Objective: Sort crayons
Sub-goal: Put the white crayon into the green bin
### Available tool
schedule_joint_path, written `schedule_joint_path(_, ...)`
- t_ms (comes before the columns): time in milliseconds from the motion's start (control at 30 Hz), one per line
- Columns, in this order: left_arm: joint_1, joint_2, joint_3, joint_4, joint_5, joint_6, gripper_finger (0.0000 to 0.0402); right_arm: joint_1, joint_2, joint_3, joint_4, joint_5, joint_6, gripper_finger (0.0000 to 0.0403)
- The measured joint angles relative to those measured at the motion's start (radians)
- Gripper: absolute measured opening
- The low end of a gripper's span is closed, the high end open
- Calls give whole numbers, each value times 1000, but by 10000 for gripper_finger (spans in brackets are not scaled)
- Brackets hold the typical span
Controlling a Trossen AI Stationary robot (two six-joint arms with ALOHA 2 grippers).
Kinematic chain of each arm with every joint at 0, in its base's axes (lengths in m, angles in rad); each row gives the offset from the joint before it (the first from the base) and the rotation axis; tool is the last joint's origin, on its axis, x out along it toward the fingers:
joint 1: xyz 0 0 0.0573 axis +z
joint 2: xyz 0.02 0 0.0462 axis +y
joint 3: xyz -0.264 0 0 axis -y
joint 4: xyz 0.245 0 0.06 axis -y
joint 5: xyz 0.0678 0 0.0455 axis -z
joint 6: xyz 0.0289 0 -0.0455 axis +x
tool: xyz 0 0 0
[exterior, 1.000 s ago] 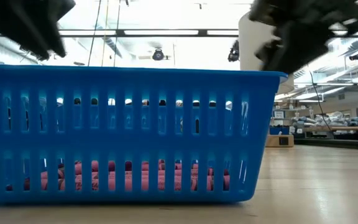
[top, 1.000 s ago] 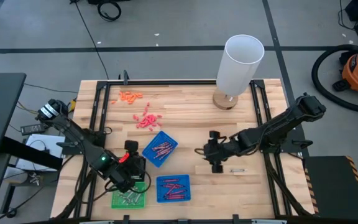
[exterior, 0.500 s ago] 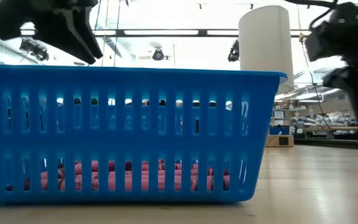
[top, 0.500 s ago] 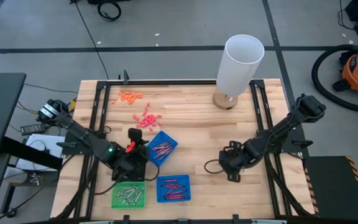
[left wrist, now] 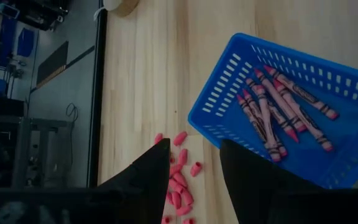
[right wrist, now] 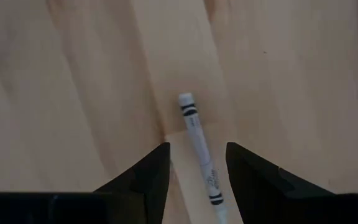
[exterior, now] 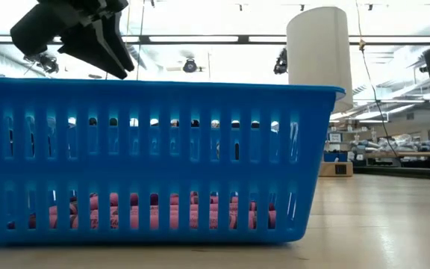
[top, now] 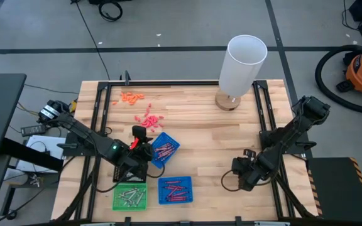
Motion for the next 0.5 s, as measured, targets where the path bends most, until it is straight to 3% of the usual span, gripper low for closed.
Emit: schedule_joint_path(500,0,0,0,13,-1,22,150,30,1,-92,75,50,73,160)
